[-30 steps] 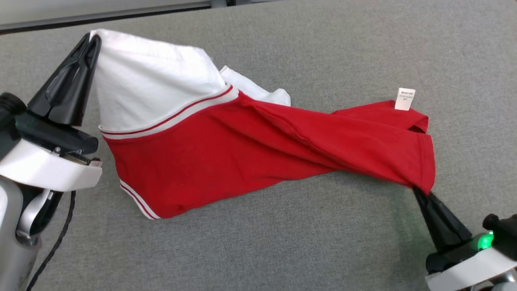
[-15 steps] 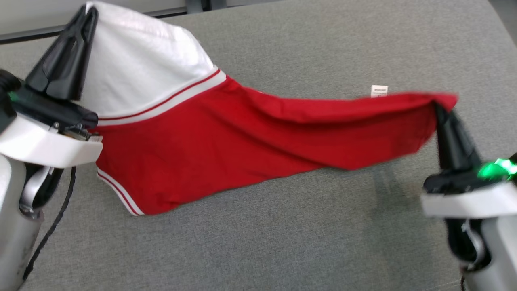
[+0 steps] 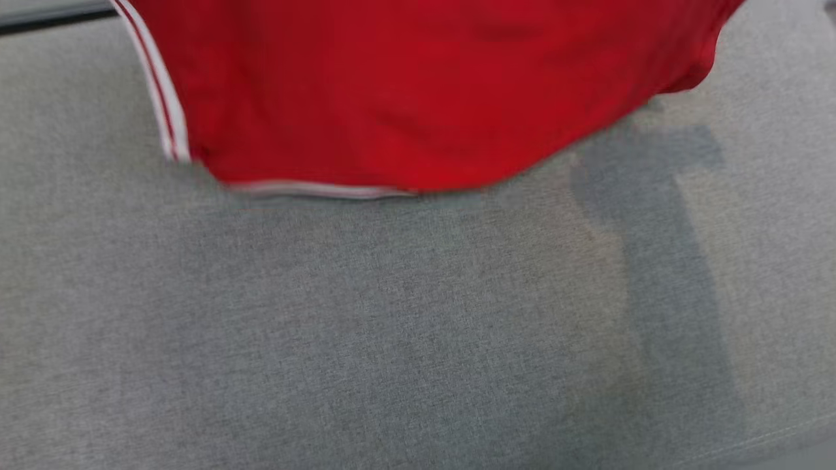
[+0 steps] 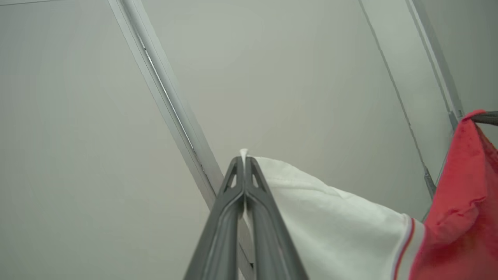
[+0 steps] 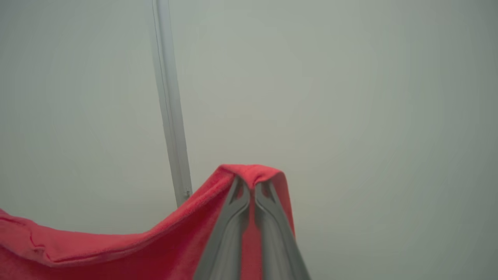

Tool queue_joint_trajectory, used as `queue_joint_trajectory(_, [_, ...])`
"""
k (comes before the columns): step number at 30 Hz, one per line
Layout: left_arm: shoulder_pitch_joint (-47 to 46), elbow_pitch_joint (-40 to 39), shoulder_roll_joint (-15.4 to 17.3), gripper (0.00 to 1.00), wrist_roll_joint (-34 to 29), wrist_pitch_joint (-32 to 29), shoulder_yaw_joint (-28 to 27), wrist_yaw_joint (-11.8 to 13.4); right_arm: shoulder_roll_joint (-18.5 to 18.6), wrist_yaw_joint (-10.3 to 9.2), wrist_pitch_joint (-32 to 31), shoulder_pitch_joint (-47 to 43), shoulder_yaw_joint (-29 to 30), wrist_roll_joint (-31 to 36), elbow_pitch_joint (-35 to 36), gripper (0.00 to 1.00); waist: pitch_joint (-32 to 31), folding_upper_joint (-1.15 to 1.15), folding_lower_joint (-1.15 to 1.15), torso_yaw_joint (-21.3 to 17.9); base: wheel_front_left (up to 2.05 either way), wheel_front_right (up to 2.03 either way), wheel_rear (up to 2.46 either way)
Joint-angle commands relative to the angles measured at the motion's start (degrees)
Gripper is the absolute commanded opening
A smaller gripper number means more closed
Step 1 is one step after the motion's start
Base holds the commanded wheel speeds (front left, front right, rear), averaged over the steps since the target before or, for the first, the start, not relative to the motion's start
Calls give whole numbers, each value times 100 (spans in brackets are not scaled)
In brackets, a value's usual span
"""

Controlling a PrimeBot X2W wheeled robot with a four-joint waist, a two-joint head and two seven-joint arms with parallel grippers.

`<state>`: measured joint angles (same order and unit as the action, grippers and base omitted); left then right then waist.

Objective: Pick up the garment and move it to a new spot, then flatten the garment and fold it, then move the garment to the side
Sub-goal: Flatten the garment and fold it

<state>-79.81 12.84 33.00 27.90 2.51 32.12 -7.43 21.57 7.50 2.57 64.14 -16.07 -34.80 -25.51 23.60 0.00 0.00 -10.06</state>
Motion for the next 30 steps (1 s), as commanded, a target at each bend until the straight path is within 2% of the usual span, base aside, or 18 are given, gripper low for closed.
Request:
queue_joint_trajectory(1, [-552, 366, -9, 0, -229, 170, 82, 8, -58, -2, 64, 461, -62, 93, -295, 0, 454, 0, 0, -35, 0, 0, 0])
queue_joint_trajectory(6, [-2251, 1586, -224, 0, -1119, 1004, 292, 66, -178, -2, 738, 1893, -26, 337, -1196, 0, 998, 0, 0, 36, 0, 0, 0])
queue_joint_trajectory(7, [-2251, 1586, -224, 0, -1119, 1004, 292, 66, -178, -2, 738, 1893, -26, 337, -1196, 0, 998, 0, 0, 36, 0, 0, 0])
queue_joint_trajectory(9, [-2666, 1733, -349, 0, -1363, 1173, 267, 230, -130, -2, 979, 2328, -14, 425, -1426, 0, 1204, 0, 0, 114, 0, 0, 0])
queue_joint_trajectory(12, [-3084, 1518, -438, 0, -1483, 1265, 80, 323, -8, -2, 1167, 2724, -61, 446, -1523, 0, 1509, 0, 0, 278, 0, 0, 0])
queue_joint_trajectory(15, [-2816, 750, -359, 0, -1484, 1258, -176, 223, 171, -2, 1243, 2747, -116, 315, -1353, 0, 1771, 0, 0, 434, 0, 0, 0])
queue_joint_trajectory(19, [-1593, -577, -120, 0, -1364, 1261, -566, 119, 478, -2, 1265, 1927, -236, 173, -969, 0, 1809, 0, 0, 623, 0, 0, 0])
queue_joint_trajectory(23, [725, -1616, 258, 0, -1120, 1263, -886, 61, 815, -2, 1269, 497, -352, -54, -502, 0, 1550, 0, 0, 769, 0, 0, 0])
queue_joint_trajectory(25, [2016, -2000, 261, 0, -959, 1267, -1174, 164, 962, -2, 1271, -275, -374, -235, -314, 0, 1375, 0, 0, 827, 0, 0, 0])
queue_joint_trajectory(28, [3836, -2363, 115, 0, -716, 1264, -1434, 114, 1164, -2, 1270, -1417, -441, -572, -84, 0, 1105, 0, 0, 911, 0, 0, 0])
queue_joint_trajectory(30, [4728, -2525, 125, 0, -552, 1267, -1370, 48, 1277, -2, 1271, -2051, -436, -828, 92, 0, 934, 0, 0, 942, 0, 0, 0])
